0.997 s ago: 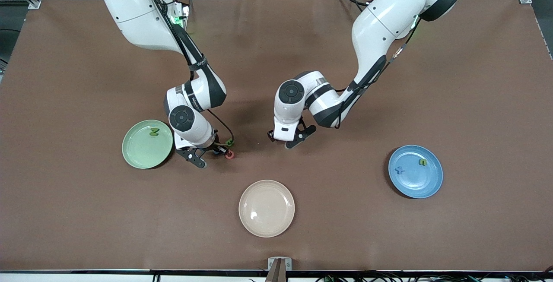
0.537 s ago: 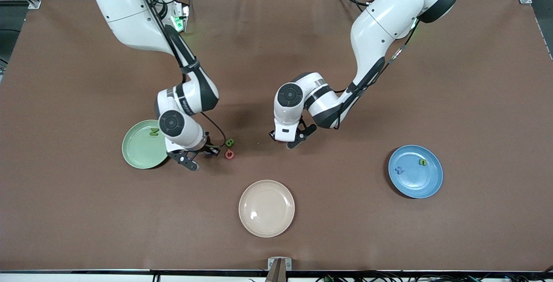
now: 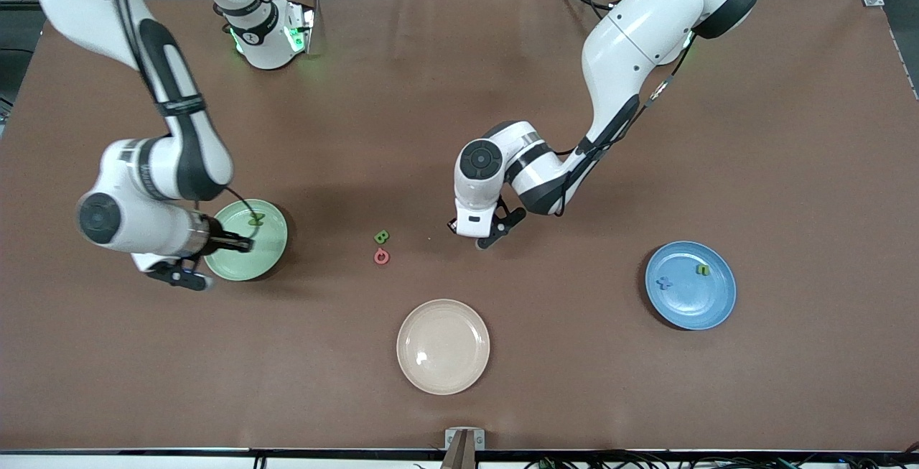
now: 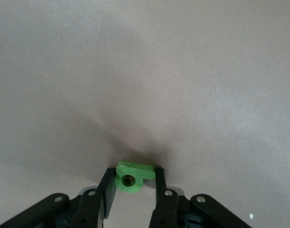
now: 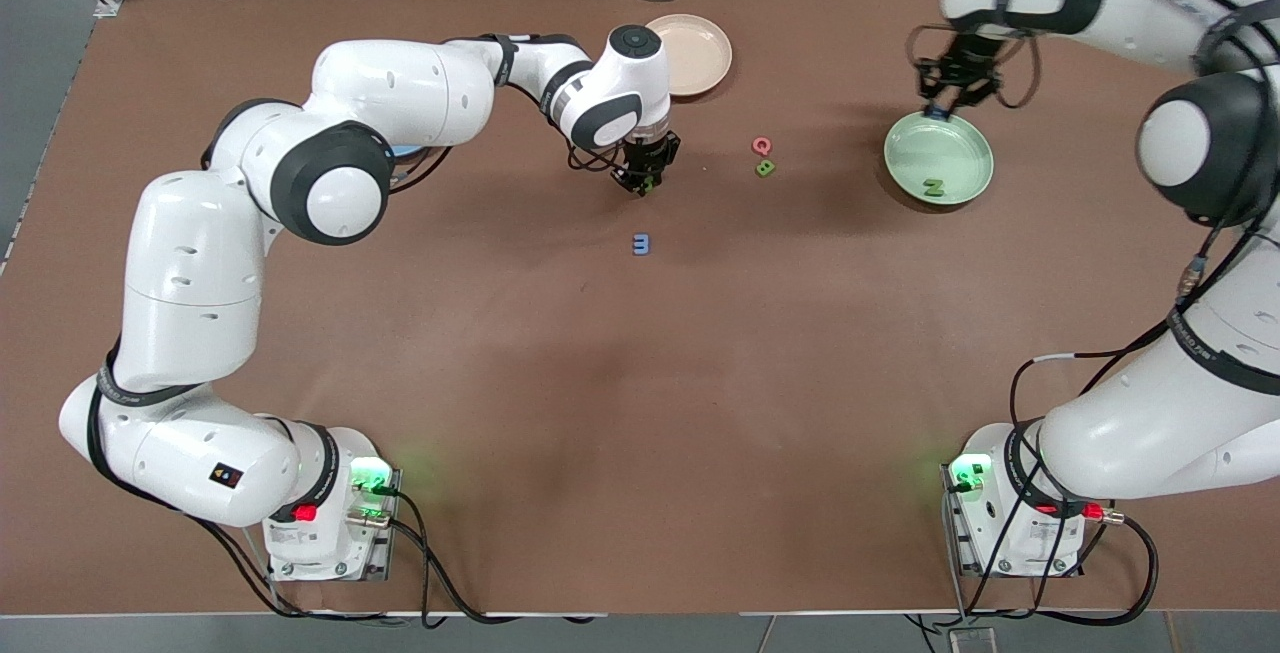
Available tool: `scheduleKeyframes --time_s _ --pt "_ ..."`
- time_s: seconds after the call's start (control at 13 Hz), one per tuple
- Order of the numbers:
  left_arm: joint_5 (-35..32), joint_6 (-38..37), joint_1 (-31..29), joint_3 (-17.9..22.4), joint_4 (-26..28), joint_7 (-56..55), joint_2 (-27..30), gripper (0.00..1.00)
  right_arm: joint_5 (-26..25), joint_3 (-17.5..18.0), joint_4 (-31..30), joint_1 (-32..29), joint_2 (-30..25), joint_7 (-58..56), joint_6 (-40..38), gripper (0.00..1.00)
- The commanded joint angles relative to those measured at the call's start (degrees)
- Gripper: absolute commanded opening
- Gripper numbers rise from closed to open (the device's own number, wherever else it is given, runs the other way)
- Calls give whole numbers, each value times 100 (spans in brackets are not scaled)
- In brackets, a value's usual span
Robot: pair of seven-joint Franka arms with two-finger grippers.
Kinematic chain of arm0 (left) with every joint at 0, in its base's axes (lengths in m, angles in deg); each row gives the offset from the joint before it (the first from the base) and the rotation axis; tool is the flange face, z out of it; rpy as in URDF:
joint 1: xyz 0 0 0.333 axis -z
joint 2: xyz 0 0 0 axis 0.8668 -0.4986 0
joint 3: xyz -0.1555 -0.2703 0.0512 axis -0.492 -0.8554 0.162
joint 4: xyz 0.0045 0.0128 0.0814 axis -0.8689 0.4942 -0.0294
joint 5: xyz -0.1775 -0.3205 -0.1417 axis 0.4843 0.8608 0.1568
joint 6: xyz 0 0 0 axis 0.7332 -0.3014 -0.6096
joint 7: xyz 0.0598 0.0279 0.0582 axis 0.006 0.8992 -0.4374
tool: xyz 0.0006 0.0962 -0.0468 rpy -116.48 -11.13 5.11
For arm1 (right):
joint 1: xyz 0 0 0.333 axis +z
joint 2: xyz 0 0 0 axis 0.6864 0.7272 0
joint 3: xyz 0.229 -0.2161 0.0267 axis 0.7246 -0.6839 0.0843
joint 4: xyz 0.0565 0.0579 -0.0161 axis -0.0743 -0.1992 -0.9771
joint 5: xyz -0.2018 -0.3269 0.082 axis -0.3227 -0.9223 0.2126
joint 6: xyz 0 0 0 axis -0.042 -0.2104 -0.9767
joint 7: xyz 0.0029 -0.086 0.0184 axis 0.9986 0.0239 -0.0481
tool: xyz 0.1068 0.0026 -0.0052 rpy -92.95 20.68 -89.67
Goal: Sort upper and lower case letters into plates
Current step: 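Carry the G to the green plate while the left gripper grasps the d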
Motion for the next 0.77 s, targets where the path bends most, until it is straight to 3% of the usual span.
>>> scheduleKeyframes --time_s 0.0,0.23,0.46,0.54,0.69 --pt "88 -530 -87 57 -349 -30 92 1 -19 137 -1009 -425 -186 -728 899 2" --pt "27 -866 -666 22 -342 57 521 0 -10 155 -1495 -417 -72 -747 1833 2" --pt "35 -1330 -1439 -5 -193 941 900 0 -10 155 -1505 -417 -28 -747 1826 4" --pt "27 -1349 -1746 -5 -10 1284 1031 0 -10 155 -1478 -417 16 -747 1808 16" --pt "27 -1332 -2414 -75 499 2040 1426 0 -2 155 -1443 -408 16 -747 1782 100"
